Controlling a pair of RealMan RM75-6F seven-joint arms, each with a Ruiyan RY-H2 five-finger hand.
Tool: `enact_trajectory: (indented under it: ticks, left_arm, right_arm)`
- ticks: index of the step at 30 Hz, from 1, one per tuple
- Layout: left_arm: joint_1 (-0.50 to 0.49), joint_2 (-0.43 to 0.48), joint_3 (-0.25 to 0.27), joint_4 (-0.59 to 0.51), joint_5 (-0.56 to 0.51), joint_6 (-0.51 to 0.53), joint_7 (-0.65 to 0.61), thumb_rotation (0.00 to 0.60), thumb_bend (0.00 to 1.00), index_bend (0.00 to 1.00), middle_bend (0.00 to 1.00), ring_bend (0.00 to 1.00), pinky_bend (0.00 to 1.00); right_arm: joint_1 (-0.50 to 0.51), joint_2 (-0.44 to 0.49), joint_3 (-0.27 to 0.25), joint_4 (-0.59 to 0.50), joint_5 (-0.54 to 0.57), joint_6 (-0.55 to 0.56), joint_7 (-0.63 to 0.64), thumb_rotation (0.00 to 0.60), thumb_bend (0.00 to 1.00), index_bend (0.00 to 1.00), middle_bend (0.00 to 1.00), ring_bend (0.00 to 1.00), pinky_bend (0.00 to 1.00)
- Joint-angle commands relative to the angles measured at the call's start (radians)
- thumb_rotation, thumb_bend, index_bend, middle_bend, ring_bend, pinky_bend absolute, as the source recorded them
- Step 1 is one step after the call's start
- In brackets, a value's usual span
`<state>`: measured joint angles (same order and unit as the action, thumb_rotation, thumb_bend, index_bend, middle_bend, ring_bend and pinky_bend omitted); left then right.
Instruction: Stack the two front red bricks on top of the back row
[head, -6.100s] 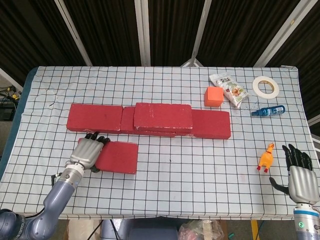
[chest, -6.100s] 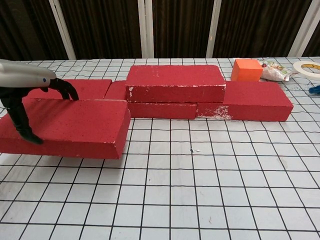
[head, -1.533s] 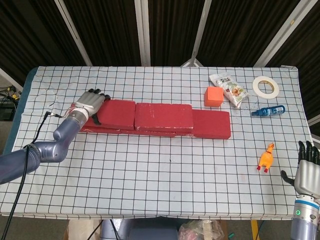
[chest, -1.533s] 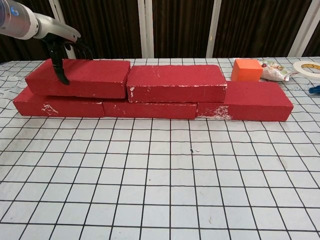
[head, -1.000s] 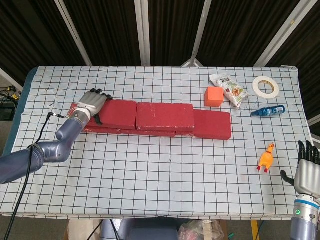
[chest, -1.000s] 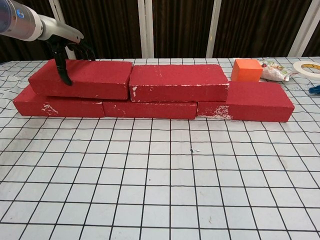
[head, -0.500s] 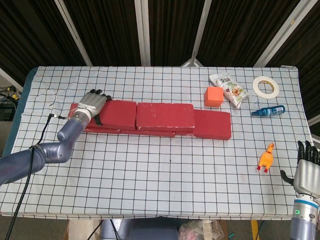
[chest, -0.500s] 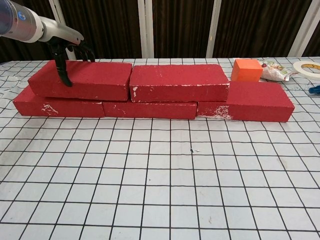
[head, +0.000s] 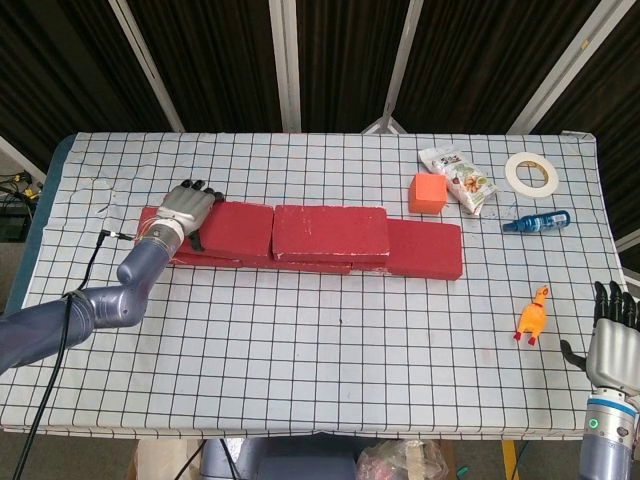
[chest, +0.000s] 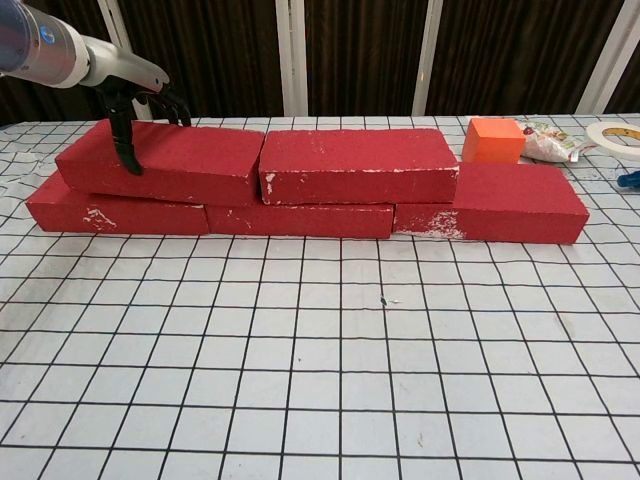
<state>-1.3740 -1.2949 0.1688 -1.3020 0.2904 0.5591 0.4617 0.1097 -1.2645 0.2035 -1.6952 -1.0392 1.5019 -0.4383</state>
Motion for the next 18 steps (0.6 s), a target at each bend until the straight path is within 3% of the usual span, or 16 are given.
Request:
enact_trajectory:
  ticks: [1, 18]
  left_arm:
    - [-0.003, 0.002, 0.001, -0.006, -0.008, 0.003, 0.005, 0.6, 0.0, 0.18, 0.12, 0.01, 0.06]
    - [-0.011, -0.015, -0.003, -0.01, -0.06, 0.015, 0.024, 0.6, 0.0, 0.17, 0.14, 0.01, 0.06]
  right_arm:
    - [0.0, 0.0, -0.001, 0.0, 0.0, 0.0, 0.0, 0.6, 0.24, 0.0, 0.0, 0.0, 0.0]
    - [0.001, 0.0, 0.0, 0.0, 0.001, -0.001, 0.002, 0.6, 0.24, 0.0, 0.0, 0.0, 0.0]
